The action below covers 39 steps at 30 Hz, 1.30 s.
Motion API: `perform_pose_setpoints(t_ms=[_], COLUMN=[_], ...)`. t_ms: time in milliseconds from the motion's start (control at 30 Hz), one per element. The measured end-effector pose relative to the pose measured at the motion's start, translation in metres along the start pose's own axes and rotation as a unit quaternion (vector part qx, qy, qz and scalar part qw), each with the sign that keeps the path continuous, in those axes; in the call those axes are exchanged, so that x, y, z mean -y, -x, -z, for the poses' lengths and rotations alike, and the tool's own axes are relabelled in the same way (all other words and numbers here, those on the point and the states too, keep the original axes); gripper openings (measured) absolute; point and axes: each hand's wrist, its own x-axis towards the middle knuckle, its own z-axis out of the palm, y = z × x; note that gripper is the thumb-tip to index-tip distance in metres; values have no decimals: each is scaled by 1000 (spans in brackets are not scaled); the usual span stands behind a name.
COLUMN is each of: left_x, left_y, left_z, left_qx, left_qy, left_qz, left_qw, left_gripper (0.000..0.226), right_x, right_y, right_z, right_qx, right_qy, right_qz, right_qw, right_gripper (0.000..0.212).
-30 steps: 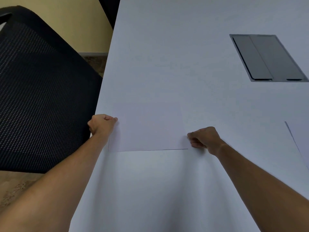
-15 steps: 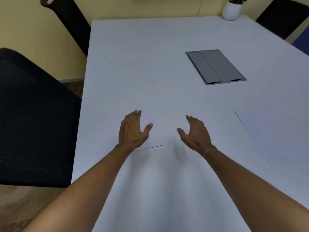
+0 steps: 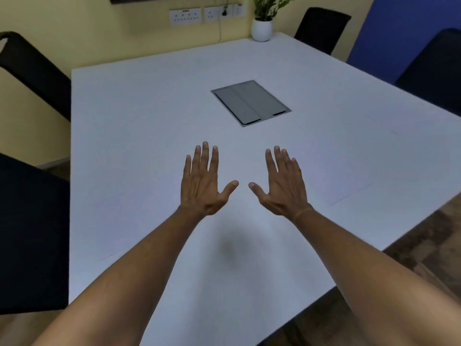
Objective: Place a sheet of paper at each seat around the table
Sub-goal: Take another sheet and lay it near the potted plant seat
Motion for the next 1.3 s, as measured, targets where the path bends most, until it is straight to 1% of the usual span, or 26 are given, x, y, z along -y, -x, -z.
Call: perform_pose_setpoints(t_ms=[167,367,533,700,967,1100,1300], left_x=[-68,-168,-244,-302,-359,-374,-380], left_y=[-3,9,11,1,-47,-85,-139], left_z=[13,16,9,1,-34,-59,-95], left_qx=[-15,-31,-42,-43,-28,-30,-4], left_qy=[-5,7,17,20,26,33,44], left_qz=[-20,-33,-38,-40,-26,-5,49], left_qw=[1000,999,998,998,999,999,998], left_gripper=[96,97,98,98,99,99,99], right_x=[-54,-139,-208,-266,-338,-371,-403], right_y=[28,76,106,115,85,47,-19], right_z=[36,77,108,124,121,110,84], right_qx=[-28,-54,-61,-63,-68,-59,-22], right_qy=[9,17,32,31,27,34,21], right_qz=[-20,-33,-41,-58,-61,-49,-16], right_qw=[999,998,997,996,995,996,999], right_gripper=[94,93,94,94,95,95,96])
